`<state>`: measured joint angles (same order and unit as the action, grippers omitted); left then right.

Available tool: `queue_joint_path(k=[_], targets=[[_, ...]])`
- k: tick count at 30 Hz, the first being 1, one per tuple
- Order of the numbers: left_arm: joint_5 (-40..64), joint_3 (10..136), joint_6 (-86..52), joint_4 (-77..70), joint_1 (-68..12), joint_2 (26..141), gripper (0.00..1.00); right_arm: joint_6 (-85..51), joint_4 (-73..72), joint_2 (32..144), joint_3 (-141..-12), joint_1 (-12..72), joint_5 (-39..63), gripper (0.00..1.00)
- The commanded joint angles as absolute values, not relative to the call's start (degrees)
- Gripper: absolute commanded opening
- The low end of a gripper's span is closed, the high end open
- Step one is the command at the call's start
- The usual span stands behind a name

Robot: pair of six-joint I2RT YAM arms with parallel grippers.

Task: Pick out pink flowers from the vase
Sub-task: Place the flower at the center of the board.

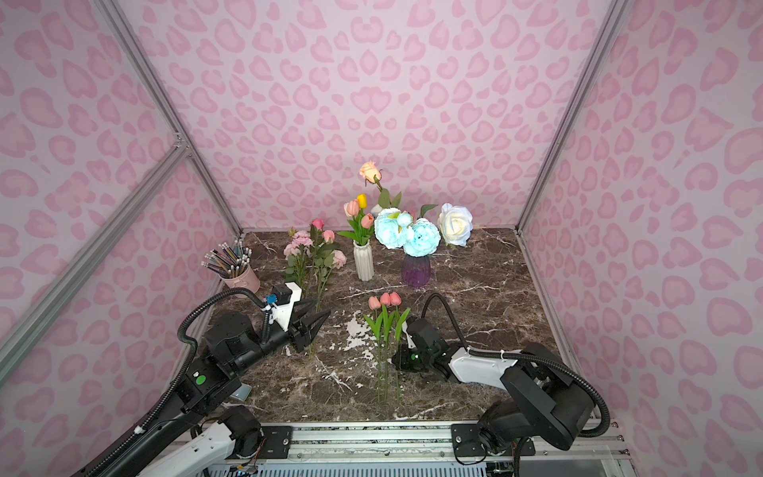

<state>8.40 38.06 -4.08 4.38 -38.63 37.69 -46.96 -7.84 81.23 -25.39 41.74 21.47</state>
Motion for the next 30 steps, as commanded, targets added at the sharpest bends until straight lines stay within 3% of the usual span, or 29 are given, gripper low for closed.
queue_joint_path(k=[1, 8, 18, 30], targets=[[8.7, 38.04, -3.8, 3.08, -38.67, 37.81, 0.51, -45.99, -5.86, 81.3, -25.8, 41.82, 19.83, 0.16], [8.74, 38.0, -3.9, 3.16, -38.84, 37.84, 0.51, -45.09, -3.4, 80.39, -27.13, 41.83, 18.59, 0.22], [8.62, 38.11, -3.84, 3.36, -38.85, 37.53, 0.51, -45.09, 2.48, 74.29, -27.19, 42.01, 13.97, 0.5], [8.79, 38.01, -4.07, 3.39, -38.94, 37.62, 0.51, -44.22, 12.66, 61.52, -29.79, 42.01, 6.05, 0.56]])
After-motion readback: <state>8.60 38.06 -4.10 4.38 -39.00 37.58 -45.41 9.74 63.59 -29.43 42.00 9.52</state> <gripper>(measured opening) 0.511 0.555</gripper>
